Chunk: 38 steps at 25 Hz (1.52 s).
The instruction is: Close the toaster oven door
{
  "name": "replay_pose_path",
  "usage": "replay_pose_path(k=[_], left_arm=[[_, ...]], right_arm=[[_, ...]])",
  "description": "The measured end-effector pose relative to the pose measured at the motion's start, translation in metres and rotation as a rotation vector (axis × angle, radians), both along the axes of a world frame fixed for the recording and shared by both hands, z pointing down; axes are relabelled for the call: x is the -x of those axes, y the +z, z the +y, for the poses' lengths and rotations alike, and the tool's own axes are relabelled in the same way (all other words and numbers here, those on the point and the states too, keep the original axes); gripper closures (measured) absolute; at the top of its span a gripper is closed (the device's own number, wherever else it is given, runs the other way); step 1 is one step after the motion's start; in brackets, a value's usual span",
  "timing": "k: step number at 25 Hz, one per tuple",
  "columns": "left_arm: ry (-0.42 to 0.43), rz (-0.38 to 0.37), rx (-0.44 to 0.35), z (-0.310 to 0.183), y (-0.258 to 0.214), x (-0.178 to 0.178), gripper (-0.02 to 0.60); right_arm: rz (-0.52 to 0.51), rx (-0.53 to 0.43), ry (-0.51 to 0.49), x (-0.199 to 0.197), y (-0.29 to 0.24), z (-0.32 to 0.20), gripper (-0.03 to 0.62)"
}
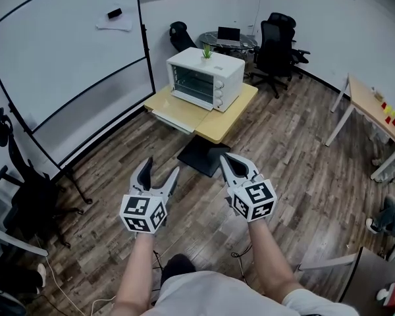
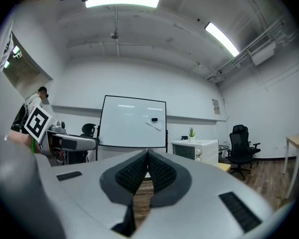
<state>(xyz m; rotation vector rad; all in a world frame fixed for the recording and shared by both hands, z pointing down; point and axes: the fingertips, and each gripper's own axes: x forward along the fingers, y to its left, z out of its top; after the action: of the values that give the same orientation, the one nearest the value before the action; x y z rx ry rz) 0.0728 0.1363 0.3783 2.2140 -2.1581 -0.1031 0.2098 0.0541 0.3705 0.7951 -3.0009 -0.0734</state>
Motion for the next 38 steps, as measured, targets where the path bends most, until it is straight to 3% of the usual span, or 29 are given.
replay_pose_path(k=[11, 29, 38], left_arm=[[0.026, 0.008, 0.002, -0.064, 0.013, 0.050, 0.264], [0.229, 0.000, 0.004, -0.253, 0.011, 0.207, 0.264], [0.255, 0.006, 0.016, -0.303, 0.013, 0.240, 0.265]], right_arm=[[0.015, 0.004, 0.016, 0.050, 0.011, -0.060, 0.592], [0.058, -0.008, 0.229, 0.194, -0.003, -0.224, 0.592], [0.075, -0.013, 0.244, 0.229, -0.007, -0.272, 0.592]])
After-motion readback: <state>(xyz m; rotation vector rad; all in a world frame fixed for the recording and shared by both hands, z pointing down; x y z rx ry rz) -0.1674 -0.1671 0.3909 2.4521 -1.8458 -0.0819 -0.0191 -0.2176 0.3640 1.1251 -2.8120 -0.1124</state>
